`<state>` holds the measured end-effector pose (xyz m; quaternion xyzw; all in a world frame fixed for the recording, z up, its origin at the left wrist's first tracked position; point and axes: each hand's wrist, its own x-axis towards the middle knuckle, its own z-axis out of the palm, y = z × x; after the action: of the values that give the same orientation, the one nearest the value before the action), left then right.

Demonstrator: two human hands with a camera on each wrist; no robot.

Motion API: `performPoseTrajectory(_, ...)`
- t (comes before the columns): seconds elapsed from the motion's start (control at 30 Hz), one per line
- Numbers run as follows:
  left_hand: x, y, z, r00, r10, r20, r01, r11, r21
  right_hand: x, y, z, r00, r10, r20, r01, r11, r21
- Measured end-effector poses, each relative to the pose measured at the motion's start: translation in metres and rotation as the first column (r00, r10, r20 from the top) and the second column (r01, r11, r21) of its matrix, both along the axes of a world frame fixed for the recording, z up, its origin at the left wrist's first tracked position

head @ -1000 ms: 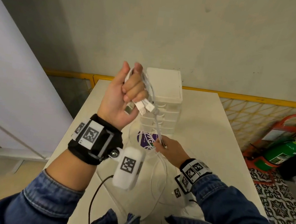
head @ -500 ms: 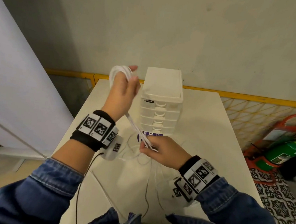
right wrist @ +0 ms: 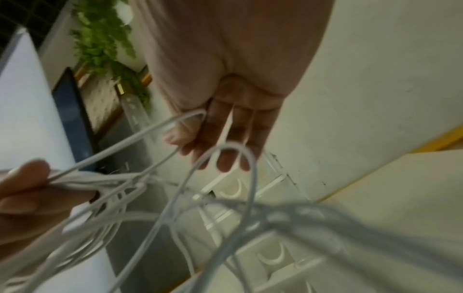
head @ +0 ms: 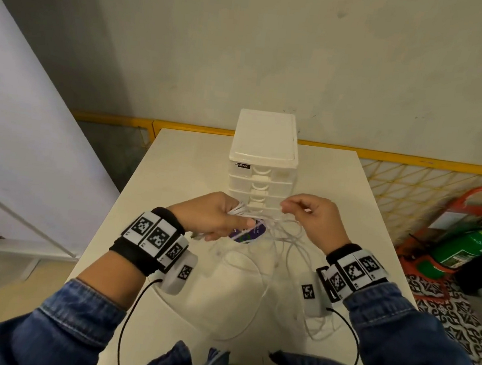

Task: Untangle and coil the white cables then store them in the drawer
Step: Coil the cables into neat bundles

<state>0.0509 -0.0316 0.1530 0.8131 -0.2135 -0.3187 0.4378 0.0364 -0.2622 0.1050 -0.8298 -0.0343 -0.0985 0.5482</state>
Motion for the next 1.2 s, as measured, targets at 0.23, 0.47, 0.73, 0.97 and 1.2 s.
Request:
performPoseTrajectory(0.23,0.01,0.003,-0.002,0.986,0.165,0.027,-0.162,0.984,-0.074,-0.007,-0.003,0.007,0.997,-0.029,-0.07,0.048,0.961,0.273)
performPoseTrajectory(0.47,0.008,-0.005,-0.004,0.969,0.231,-0.086,-0.243,0.954,-0.177,-0.015,0.016,0.019,0.9,0.418,-0.128,-0.361,0.876,0.321)
performPoseTrajectory(0.73,0.01,0.013,-0.008,0.921,0.383,0.069,-0.365,0.912,-0.185,-0.005,-0.008,-0.004,0.993,0.008,-0.114,0.033,0.935,0.352)
performPoseTrajectory(0.97,0.013,0.016,-0.015,0.846,0.475,0.24,-0.462,0.88,-0.112,-0.012,0.001,0.01,0.992,0.104,-0.068,-0.046,0.818,0.574)
performPoseTrajectory(1.2,0.019,0.029,-0.001,0.698,0.644,0.312,-0.61,0.764,-0.212,-0.007,-0.022,-0.022,0.98,-0.043,-0.193,-0.03,0.933,-0.358)
